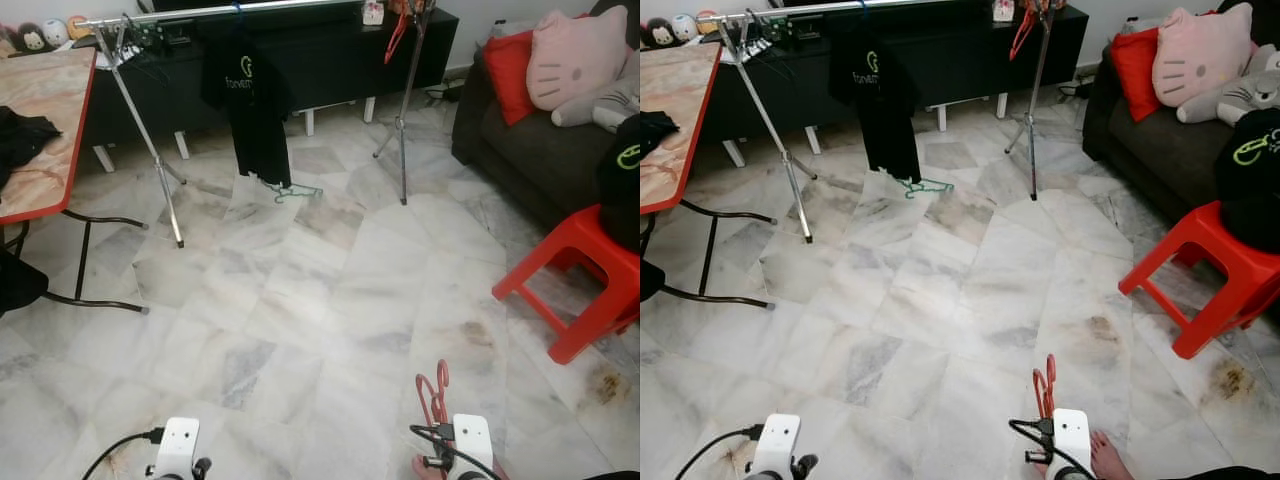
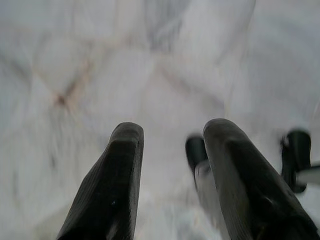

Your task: Hang hanger

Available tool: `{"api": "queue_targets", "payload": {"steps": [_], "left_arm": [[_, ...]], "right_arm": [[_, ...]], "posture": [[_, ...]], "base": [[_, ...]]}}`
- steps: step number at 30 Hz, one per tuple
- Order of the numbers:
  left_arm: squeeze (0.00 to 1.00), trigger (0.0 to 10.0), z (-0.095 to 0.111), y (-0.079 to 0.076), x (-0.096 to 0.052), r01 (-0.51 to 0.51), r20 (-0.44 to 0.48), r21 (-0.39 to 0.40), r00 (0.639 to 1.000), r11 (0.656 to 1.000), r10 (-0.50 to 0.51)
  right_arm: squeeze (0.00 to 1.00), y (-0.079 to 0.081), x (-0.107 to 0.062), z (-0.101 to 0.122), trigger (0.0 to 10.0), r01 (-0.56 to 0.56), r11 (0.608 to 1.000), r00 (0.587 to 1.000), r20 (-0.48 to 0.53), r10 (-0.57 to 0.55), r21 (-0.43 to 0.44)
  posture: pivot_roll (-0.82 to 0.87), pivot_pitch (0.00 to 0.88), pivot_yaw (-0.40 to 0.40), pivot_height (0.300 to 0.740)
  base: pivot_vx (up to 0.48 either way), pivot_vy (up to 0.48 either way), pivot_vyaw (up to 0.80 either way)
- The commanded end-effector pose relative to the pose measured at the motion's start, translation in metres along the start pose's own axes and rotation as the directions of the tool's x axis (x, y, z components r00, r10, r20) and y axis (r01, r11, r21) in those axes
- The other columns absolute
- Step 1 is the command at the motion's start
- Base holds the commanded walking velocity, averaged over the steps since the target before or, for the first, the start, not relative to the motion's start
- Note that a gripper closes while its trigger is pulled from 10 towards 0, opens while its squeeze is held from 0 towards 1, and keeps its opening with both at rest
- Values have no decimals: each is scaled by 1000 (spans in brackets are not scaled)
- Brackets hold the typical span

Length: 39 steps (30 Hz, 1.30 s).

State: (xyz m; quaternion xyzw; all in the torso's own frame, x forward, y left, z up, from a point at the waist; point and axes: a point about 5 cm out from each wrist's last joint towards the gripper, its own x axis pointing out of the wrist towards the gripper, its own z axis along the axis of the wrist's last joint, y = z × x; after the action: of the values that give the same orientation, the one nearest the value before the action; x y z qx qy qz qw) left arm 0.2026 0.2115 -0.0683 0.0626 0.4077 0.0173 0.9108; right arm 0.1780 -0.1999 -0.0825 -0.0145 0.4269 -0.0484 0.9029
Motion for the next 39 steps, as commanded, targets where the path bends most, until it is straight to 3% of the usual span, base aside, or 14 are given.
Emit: {"api": "queue_targets", "payload": {"steps": [1, 5, 7, 9, 18, 22, 24, 25, 27, 28, 32, 34, 37, 39], "left_arm": [[0, 10000, 14, 4, 2, 5, 53, 36, 999, 999, -7], [0, 10000, 45, 5, 6, 20, 164, 60, 986, 998, -30], [0, 10000, 60, 4, 6, 36, 221, 71, 974, 997, -51], [0, 10000, 70, 3, 6, 48, 267, 84, 961, 995, -68], [0, 10000, 114, 4, -3, 94, 456, 225, 870, 970, -190], [0, 10000, 133, -3, -12, 124, 505, 391, 799, 912, -325], [0, 10000, 135, -4, -14, 128, 507, 418, 788, 899, -348], [0, 10000, 139, -7, -17, 148, 503, 474, 764, 868, -405], [0, 10000, 144, -16, -28, 222, 443, 624, 689, 749, -573], [0, 10000, 144, -16, -28, 222, 443, 624, 689, 749, -573], [0, 10000, 155, -22, -48, 273, 340, 777, 576, 567, -744], [0, 10000, 161, -22, -55, 264, 321, 810, 547, 523, -773], [0, 10000, 166, -23, -63, 302, 265, 835, 512, 460, -817], [0, 10000, 166, -24, -65, 323, 246, 836, 502, 443, -829]], "right_arm": [[0, 0, 0, 2, 10000, 1, 1000, 1000, 30, -1, -14], [0, -1, -1, 6, 10000, 32, 999, 997, 77, -31, -10], [0, -21, 6, 49, 10000, 49, 999, 985, 167, -46, -14], [0, -26, 7, 67, 10000, 39, 998, 976, 218, -26, -56], [0, -11, 4, 114, 10000, -136, 939, 910, 335, 244, -315], [0, -4, 0, 122, 10000, -256, 820, 859, 269, 436, -511], [0, -3, -1, 122, 10000, -273, 795, 850, 251, 463, -542], [0, -2, -2, 123, 10000, -293, 751, 836, 223, 502, -592], [0, -2, -8, 129, 10000, -344, 630, 789, 149, 595, -696], [0, -2, -8, 129, 10000, -344, 630, 789, 149, 595, -696], [0, -2, -21, 144, 10000, -423, 413, 682, 17, 731, -807], [0, -2, -28, 152, 10000, -461, 313, 615, -44, 787, -830], [0, -1, -38, 166, 10000, -489, 229, 547, -91, 832, -842], [0, -1, -40, 169, 10000, -499, 214, 530, -101, 842, -840]], "posture": [[5, 54, -17, 740], [0, 59, -18, 740], [1, 62, -17, 740], [1, 65, -17, 740], [1, 73, -16, 740], [-3, 77, -16, 740], [-3, 77, -16, 740], [-1, 79, -17, 740], [-3, 80, -17, 740], [-3, 80, -17, 740], [-3, 80, -17, 740], [-3, 80, -17, 740], [-9, 81, -19, 740], [-9, 81, -19, 740]], "base": [[0, 0, 0], [0, 0, 0], [0, 0, 0], [0, 0, 0], [0, 0, 0], [0, 0, 0], [0, 0, 0], [0, 0, 0], [0, 0, 0], [0, 0, 0], [0, 0, 0], [0, 0, 0], [0, 0, 0], [0, 0, 0]]}}
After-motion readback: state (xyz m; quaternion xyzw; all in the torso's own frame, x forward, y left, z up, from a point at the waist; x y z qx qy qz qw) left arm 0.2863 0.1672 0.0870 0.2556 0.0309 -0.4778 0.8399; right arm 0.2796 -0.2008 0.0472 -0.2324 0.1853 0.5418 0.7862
